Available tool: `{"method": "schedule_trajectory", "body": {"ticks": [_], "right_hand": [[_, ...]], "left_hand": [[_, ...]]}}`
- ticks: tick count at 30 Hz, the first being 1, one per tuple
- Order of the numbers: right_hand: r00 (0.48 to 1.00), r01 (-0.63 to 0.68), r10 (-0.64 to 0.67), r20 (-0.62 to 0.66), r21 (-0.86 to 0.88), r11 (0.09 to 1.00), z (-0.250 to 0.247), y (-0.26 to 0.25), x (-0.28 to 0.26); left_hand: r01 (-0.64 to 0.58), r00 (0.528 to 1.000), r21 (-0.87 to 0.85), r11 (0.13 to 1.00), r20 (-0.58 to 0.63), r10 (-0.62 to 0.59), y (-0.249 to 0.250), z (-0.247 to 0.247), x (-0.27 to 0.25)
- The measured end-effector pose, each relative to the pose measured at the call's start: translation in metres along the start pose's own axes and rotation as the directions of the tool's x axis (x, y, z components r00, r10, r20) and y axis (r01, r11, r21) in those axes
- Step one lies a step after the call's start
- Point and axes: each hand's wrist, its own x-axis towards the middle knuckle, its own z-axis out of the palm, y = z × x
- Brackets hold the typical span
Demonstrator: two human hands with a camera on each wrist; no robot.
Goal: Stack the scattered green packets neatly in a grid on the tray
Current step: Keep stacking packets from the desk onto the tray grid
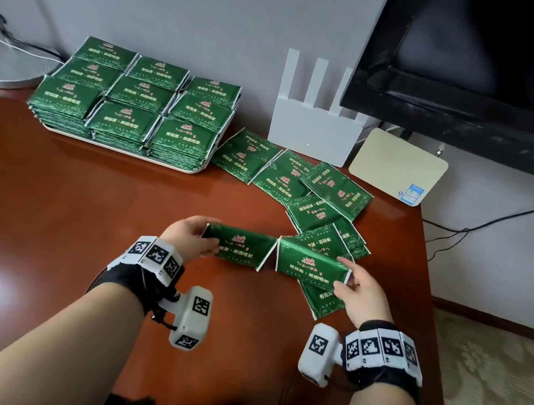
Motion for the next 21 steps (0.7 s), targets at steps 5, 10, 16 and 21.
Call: {"method": "schedule_trajectory", "body": {"ticks": [5,10,16,21], "right_hand": [[0.995,-0.001,-0.015,-0.098,-0.163,0.987,0.007,-0.007,0.000],[0.989,0.025,-0.039,-0.145,-0.095,0.995,0.013,-0.008,0.005],[0.994,-0.084,0.076,-0.072,-0.108,0.991,0.034,-0.003,0.009],[0.987,-0.155,0.154,-0.046,-0.032,0.987,0.042,-0.003,0.006]], "left_hand": [[0.047,0.991,0.282,0.958,-0.131,-0.010,-0.007,-0.008,0.004],[0.067,0.987,0.217,0.974,-0.158,-0.032,-0.012,-0.016,0.012],[0.109,0.989,0.329,0.938,-0.133,-0.068,-0.023,-0.009,0.015],[0.111,0.993,0.357,0.928,-0.063,-0.095,-0.029,-0.007,0.019]]}}
